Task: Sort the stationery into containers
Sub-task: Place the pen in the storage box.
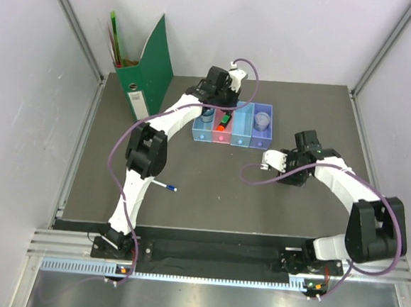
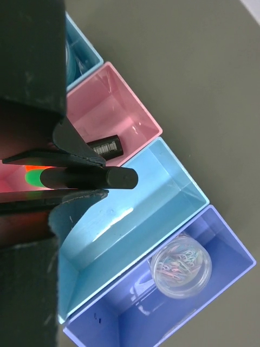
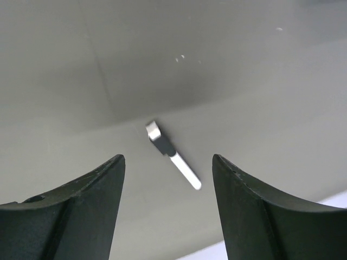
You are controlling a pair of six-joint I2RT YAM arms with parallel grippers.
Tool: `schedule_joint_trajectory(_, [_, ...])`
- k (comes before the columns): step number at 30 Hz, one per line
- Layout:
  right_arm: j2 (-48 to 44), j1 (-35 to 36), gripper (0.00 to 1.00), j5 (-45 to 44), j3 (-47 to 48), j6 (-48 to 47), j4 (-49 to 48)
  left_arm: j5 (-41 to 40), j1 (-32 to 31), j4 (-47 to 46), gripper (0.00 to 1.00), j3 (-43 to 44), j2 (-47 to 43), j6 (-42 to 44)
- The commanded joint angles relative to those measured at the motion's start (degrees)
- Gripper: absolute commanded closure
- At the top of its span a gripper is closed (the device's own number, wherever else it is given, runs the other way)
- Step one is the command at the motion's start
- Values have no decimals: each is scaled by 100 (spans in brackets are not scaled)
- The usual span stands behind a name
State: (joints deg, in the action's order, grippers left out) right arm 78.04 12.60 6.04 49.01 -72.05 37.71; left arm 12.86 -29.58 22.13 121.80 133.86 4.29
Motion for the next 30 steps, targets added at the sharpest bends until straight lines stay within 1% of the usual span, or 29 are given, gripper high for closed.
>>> schedule_joint_trajectory(1, [431,15,36,55,442,-55,-291,436,102,186,100,397,114,-324])
schedule_joint_trajectory(11, [1160,-91,39,-103,495,-204,-607,638,216,292,100,353,237,-386])
schedule_joint_trajectory(17, [1240,-258,41,-182,469,-265,-581,761,243,353,100,353,342,-412])
schedule_joint_trajectory(21, [1258,-337,48,-182,381,-283,-493,849,243,336,100,353,403,-403])
schedule_joint_trajectory(23, [1275,-390,49,-174,328,-292,-511,858,251,345,100,353,430,-579])
schedule_joint_trajectory(24, [1266,-390,53,-156,285,-283,-537,876,243,371,100,362,439,-588])
schedule_joint_trajectory(25, [1275,-407,54,-139,258,-283,-546,893,251,380,100,354,448,-596])
schedule_joint_trajectory(26, [1249,-408,54,-130,232,-274,-555,893,243,406,99,353,456,-596])
schedule_joint_trajectory(27, [1240,-408,58,-86,188,-274,-563,902,243,415,97,362,465,-588])
schedule_joint_trajectory(28, [1240,-408,60,-86,161,-266,-572,885,251,441,93,354,465,-579])
schedule_joint_trajectory(29, [1240,-408,62,-86,135,-274,-581,893,251,450,88,362,483,-570])
schedule_joint_trajectory(30, [1231,-416,66,-68,109,-274,-581,893,251,459,76,354,483,-561])
